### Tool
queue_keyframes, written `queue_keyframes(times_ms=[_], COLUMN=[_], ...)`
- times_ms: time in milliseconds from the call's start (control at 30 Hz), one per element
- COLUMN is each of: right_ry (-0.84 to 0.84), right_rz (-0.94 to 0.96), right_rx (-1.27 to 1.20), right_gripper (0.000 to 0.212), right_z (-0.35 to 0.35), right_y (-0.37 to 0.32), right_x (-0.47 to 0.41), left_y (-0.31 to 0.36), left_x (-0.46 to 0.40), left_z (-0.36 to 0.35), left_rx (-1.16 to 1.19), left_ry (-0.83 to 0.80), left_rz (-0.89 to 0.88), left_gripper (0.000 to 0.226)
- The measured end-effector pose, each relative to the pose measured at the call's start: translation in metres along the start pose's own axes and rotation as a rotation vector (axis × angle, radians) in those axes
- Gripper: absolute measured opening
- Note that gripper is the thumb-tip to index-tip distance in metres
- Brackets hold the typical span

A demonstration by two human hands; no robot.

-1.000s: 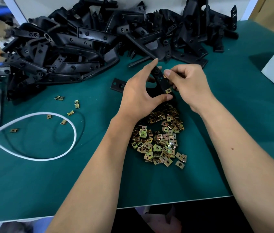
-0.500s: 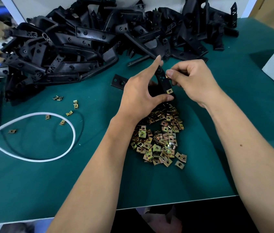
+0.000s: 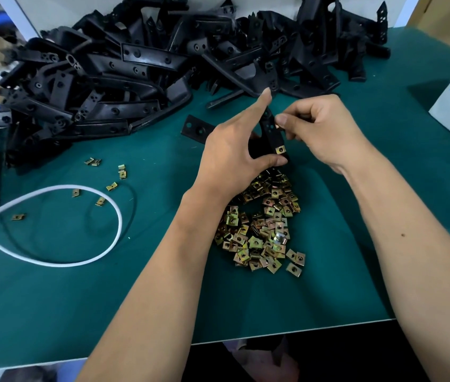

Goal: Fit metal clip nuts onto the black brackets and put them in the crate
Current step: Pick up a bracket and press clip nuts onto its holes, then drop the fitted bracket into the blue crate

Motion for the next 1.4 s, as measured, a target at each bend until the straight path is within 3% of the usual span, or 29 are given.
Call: queue_keyframes(times_ms=[433,567,700,1000,1100,1200,1267,1400], right_ry=[0.001,0.069,0.067,0.085,0.101,0.134,0.174,0.241], right_rz=[-0.052,-0.050,-0.025,-0.011,-0.009,-0.052,-0.084,-0.100], right_rx=[-0.046,0.013,0.041,0.122,0.190,0.223,0.240,0.285], right_gripper=[0.019,0.044,0.055,0.044,0.026,0.015,0.019,0.009], right_z=[-0.007,-0.007,-0.012,-0.018,-0.024,-0.026,-0.016,0.025], right_y=[-0.002,-0.004,-0.011,-0.010,-0.015,-0.017,-0.017,-0.022], right_x=[0.006,0.010,0.013,0.014,0.019,0.023,0.024,0.037], left_y=[0.001,-0.006,-0.012,-0.010,-0.009,0.004,0.023,0.067], left_x=[-0.001,-0.003,0.000,0.000,-0.002,-0.006,-0.010,-0.017], left_z=[-0.001,-0.001,-0.001,0.000,-0.003,-0.003,-0.004,-0.017], left_rx=[0.012,-0.041,-0.047,-0.118,-0.185,-0.338,-0.414,-0.438], left_ry=[0.019,0.067,0.103,0.119,0.069,0.063,0.069,-0.006], left_rz=[0.031,0.106,0.174,0.232,0.242,0.177,0.086,-0.016], left_gripper=[0.109,0.107,0.106,0.103,0.094,0.088,0.083,0.084])
Point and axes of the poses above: each hand's wrist, its own x-axis away from the middle knuckle, its own z-axis out of the back of the hand, y = z × x, the point moved 7 cm from there along -x, towards the middle knuckle, and after that the axes turned 11 degrees about y, right-handed, at the moved point
